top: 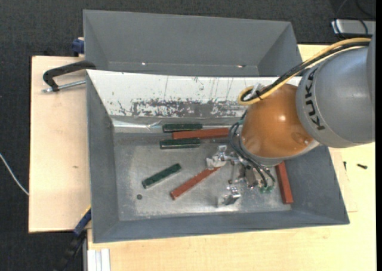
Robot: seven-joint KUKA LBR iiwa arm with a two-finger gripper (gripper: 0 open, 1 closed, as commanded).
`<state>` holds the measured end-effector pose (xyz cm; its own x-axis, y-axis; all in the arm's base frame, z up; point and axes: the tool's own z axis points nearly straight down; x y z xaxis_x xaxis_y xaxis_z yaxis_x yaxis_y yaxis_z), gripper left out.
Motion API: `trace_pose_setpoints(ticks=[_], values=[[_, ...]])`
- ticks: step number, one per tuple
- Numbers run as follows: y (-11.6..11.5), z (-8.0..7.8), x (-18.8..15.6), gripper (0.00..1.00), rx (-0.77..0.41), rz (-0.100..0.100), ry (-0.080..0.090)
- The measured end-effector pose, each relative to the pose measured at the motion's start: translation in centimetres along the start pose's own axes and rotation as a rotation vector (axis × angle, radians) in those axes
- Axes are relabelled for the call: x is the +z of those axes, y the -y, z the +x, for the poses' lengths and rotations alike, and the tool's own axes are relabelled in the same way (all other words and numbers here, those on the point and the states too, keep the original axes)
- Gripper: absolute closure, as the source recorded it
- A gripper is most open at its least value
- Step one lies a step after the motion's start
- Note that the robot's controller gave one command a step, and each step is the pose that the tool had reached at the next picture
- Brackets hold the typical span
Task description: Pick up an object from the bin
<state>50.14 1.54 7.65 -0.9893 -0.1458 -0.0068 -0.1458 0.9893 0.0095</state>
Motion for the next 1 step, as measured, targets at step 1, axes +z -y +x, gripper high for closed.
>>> trace_pose_setpoints(ticks=[1], values=[[0.45, -0.62, -0.36, 1.0, 0.005, 0.007, 0.027]])
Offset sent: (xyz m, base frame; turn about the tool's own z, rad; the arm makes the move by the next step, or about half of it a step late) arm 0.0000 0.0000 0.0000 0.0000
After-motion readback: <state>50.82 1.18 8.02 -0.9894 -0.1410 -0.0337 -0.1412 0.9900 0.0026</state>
